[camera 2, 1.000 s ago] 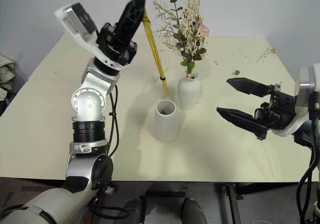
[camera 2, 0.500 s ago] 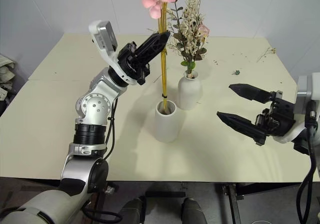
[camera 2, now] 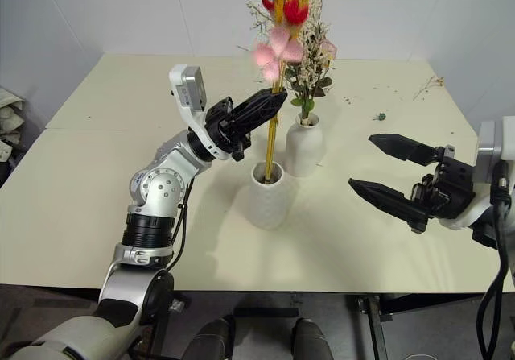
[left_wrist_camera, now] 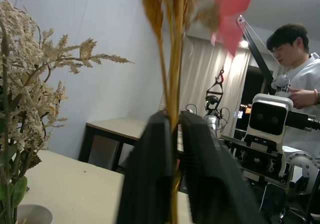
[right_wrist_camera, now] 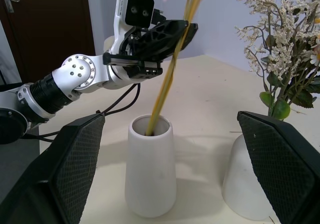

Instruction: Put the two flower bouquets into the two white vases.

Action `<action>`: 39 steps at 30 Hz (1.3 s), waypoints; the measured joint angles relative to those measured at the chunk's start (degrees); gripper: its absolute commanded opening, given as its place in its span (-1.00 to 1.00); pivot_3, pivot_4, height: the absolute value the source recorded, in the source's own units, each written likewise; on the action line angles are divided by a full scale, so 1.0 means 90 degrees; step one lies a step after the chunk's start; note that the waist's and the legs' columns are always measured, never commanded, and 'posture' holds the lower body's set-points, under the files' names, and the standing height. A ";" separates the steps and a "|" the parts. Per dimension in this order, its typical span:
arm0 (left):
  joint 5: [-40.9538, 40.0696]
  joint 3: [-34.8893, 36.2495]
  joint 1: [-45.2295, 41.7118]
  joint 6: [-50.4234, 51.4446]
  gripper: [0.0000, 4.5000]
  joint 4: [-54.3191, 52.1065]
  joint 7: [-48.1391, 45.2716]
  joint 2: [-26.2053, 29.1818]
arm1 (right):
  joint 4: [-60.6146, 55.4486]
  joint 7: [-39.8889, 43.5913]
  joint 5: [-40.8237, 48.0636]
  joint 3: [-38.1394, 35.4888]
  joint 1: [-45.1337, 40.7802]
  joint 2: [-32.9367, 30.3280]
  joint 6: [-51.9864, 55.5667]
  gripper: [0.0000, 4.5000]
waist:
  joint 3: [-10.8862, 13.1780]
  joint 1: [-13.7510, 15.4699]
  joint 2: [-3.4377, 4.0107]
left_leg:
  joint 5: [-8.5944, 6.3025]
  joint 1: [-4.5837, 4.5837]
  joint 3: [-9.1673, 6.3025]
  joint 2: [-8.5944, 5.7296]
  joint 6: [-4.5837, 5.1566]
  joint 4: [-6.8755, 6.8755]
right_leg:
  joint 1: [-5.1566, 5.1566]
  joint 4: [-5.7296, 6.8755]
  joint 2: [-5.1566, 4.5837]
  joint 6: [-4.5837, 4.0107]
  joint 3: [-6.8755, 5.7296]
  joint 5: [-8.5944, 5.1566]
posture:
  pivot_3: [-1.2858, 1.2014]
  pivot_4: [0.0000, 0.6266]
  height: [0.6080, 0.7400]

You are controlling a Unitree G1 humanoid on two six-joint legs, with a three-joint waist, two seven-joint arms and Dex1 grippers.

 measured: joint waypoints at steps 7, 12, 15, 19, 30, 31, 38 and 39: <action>0.0002 -0.0087 0.0149 0.0269 0.64 -0.0222 -0.0142 0.0401 | 0.0001 0.0010 -0.0008 -0.0001 0.0002 -0.0009 -0.0001 1.00 | 0.0000 -0.0011 0.0000 | 0.0000 0.0000 0.0000 0.0000 0.0000 -0.0001 | -0.0001 0.0000 0.0000 -0.0002 0.0000 -0.0001 | 0.03 -0.52 1.00; 0.0032 -0.0061 0.0175 0.0272 0.99 -0.0418 -0.0384 0.0947 | 0.0036 0.0125 -0.0088 -0.0004 0.0030 -0.0154 -0.0004 1.00 | 0.0000 -0.0005 0.0001 | 0.0000 0.0001 0.0000 0.0001 0.0000 -0.0001 | -0.0001 0.0001 0.0000 -0.0008 0.0000 -0.0004 | 0.03 -0.52 1.00; 0.0221 -0.0065 0.0175 0.0222 0.99 -0.0412 -0.0539 0.1354 | 0.0143 0.0272 -0.0202 -0.0026 0.0061 -0.0287 -0.0051 1.00 | 0.0000 -0.0006 0.0000 | 0.0000 0.0001 0.0000 0.0001 0.0000 -0.0001 | -0.0001 0.0001 0.0000 -0.0015 0.0000 -0.0008 | 0.03 -0.52 1.00; 0.0642 -0.0239 0.0201 0.0039 0.99 -0.0379 -0.0988 0.1981 | 0.0296 0.0379 -0.0282 -0.0040 0.0039 -0.0373 -0.0113 1.00 | 0.0000 -0.0009 0.0001 | 0.0000 0.0001 0.0000 0.0001 0.0000 -0.0004 | -0.0001 0.0000 -0.0001 -0.0015 0.0000 -0.0008 | 0.03 -0.52 1.00; 0.2058 -0.0917 0.0178 -0.1044 0.99 0.0504 -0.1985 0.2789 | 0.0439 0.0519 -0.0408 -0.0090 0.0118 -0.0547 -0.0112 1.00 | 0.0000 -0.0025 0.0001 | -0.0001 -0.0001 0.0001 0.0003 0.0001 -0.0010 | -0.0006 -0.0001 -0.0001 -0.0031 0.0000 -0.0016 | 0.03 -0.52 1.00; 0.2131 -0.0914 0.0164 -0.1119 0.99 0.0611 -0.1989 0.2878 | 0.0439 0.0522 -0.0409 -0.0139 0.0180 -0.0548 -0.0109 1.00 | 0.0000 -0.0024 0.0001 | -0.0001 0.0000 0.0001 0.0003 0.0001 -0.0012 | -0.0006 -0.0001 -0.0001 -0.0030 0.0000 -0.0016 | 0.03 -0.52 1.00; 0.2569 -0.0335 0.0011 -0.2109 0.99 0.2221 -0.2144 0.3627 | 0.0666 0.0728 -0.0502 -0.0608 0.0588 -0.0856 -0.0016 1.00 | 0.0000 -0.0020 0.0002 | -0.0001 0.0002 0.0002 0.0006 0.0002 -0.0020 | -0.0012 0.0004 -0.0001 -0.0025 -0.0003 -0.0013 | 0.03 -0.52 1.00; 0.2540 -0.0252 -0.0061 -0.2238 0.99 0.2489 -0.2278 0.3606 | 0.0708 0.0775 -0.0523 -0.0610 0.0615 -0.0878 0.0018 1.00 | 0.0000 -0.0016 0.0002 | -0.0001 0.0001 0.0003 0.0005 0.0002 -0.0019 | -0.0011 0.0003 -0.0002 -0.0029 -0.0003 -0.0016 | 0.03 -0.52 1.00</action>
